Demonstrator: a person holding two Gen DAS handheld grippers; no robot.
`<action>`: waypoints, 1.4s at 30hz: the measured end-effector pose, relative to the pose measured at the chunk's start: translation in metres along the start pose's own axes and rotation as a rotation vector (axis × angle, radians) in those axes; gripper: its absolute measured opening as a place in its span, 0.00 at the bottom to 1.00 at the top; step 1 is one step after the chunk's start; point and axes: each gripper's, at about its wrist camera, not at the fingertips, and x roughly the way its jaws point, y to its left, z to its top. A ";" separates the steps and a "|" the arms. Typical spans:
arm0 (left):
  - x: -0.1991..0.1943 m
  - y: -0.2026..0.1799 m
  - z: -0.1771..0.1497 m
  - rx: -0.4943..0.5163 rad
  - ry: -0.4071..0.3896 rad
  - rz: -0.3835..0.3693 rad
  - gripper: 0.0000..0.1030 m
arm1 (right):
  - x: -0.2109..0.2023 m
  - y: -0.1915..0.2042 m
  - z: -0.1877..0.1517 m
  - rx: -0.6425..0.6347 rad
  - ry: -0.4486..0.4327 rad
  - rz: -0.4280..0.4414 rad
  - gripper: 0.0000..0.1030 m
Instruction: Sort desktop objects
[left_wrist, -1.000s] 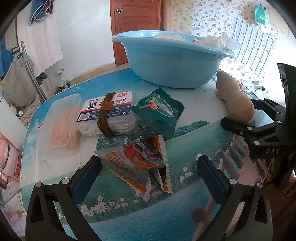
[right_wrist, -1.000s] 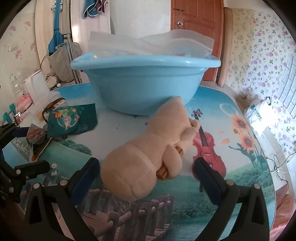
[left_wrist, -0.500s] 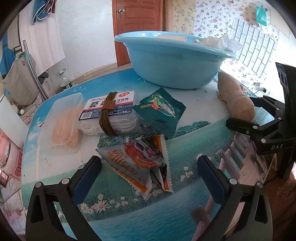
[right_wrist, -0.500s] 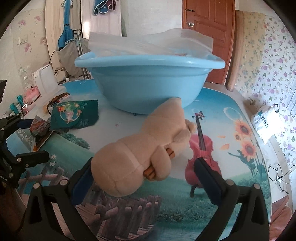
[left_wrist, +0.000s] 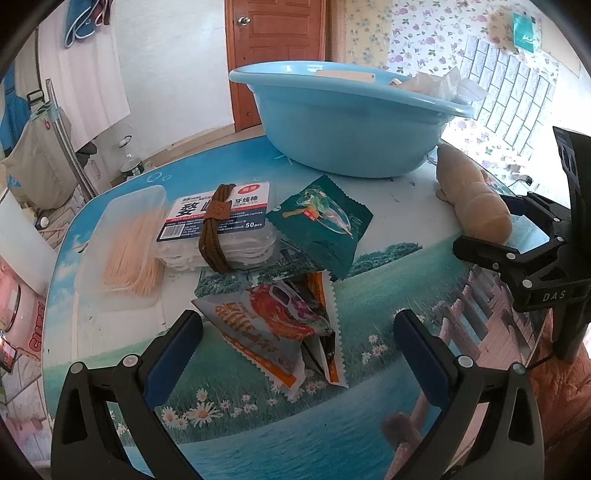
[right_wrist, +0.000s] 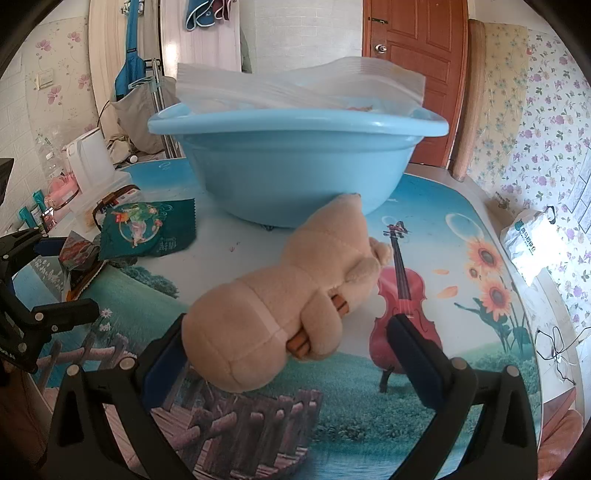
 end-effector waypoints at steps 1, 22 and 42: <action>0.000 0.000 0.000 0.000 0.000 0.000 1.00 | 0.000 0.000 0.000 0.000 0.000 0.000 1.00; 0.001 0.001 -0.001 -0.006 -0.004 0.003 1.00 | -0.002 -0.001 -0.003 0.002 -0.007 -0.002 1.00; 0.000 0.001 -0.002 -0.007 -0.006 0.003 1.00 | -0.002 -0.002 -0.002 0.011 -0.007 -0.012 1.00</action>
